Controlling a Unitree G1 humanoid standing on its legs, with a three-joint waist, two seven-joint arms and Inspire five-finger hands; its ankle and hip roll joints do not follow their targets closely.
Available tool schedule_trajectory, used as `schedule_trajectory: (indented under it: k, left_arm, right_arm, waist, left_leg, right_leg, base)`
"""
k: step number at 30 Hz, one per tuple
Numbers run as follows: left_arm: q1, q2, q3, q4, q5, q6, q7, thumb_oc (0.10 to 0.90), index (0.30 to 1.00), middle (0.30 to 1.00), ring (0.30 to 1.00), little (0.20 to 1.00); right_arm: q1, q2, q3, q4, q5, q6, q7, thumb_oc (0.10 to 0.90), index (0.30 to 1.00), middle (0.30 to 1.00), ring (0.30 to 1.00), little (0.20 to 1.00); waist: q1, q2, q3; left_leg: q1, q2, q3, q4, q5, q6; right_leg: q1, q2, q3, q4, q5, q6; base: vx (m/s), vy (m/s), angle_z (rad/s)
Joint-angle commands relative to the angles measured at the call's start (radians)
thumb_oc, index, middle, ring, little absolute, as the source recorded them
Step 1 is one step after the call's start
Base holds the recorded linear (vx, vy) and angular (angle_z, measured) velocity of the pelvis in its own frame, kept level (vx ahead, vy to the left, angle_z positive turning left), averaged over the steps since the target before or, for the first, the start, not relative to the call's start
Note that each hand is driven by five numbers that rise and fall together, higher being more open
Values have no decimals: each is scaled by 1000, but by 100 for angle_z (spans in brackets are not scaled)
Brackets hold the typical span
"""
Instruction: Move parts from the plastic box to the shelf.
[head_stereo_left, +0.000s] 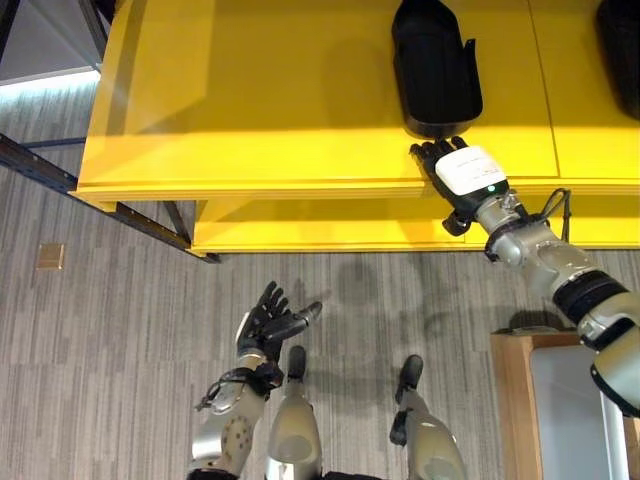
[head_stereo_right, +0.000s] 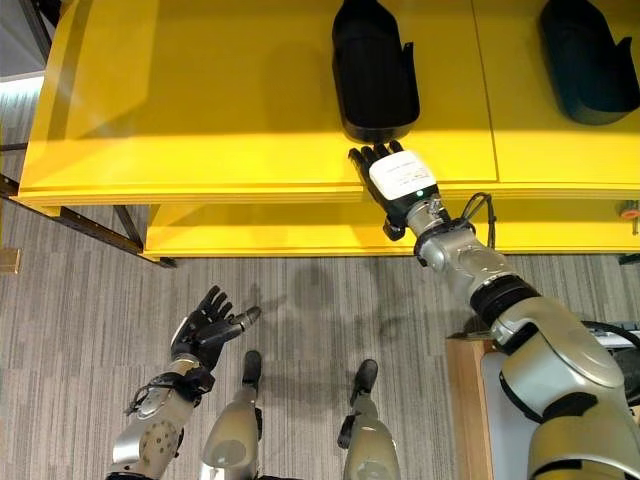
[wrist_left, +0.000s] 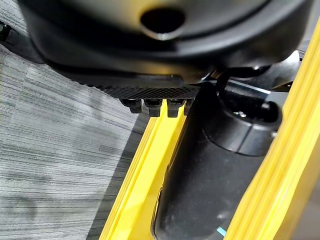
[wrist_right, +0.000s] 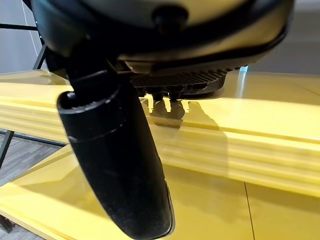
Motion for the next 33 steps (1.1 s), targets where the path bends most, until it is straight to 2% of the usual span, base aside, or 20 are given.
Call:
schedule_trajectory:
  k: [1, 24, 29, 33]
  left_arm:
    - [26, -6, -7, -132, 12, -89, -1, 900, 1000, 1000, 1000, 1000]
    - [28, -1, -2, -124, -2, -111, 17, 900, 1000, 1000, 1000, 1000]
    - [21, -5, 3, -123, -4, -112, 20, 900, 1000, 1000, 1000, 1000]
    - [14, -16, 12, -119, -3, -114, 24, 900, 1000, 1000, 1000, 1000]
  right_arm:
    - [-246, -19, 67, 36, 44, 7, -68, 900, 1000, 1000, 1000, 1000]
    - [-304, 1, 94, 124, 88, 17, -89, 900, 1000, 1000, 1000, 1000]
    - [-234, 12, 56, 89, 75, 18, -84, 900, 1000, 1000, 1000, 1000]
    - [-85, 30, -58, -19, 65, 18, -67, 900, 1000, 1000, 1000, 1000]
  waist:
    - [14, 3, -17]
    - [26, -4, -17]
    - [21, -5, -17]
    - [9, -10, -17]
  left_leg:
    - [-16, -3, 53, 17, -3, 43]
    - [-38, -7, 51, 23, -18, 39]
    - [-42, -7, 53, 21, -19, 39]
    - [-38, -6, 55, 20, -20, 39]
  right_leg:
    - [61, -68, 41, 84, -55, -6]
    - [53, -75, 33, 74, -56, -4]
    - [48, -74, 34, 75, -56, -4]
    - [43, -75, 36, 80, -55, -5]
  base:
    - [0, 0, 0]
    - [6, 1, 0]
    - [0, 0, 0]
    - [0, 0, 0]
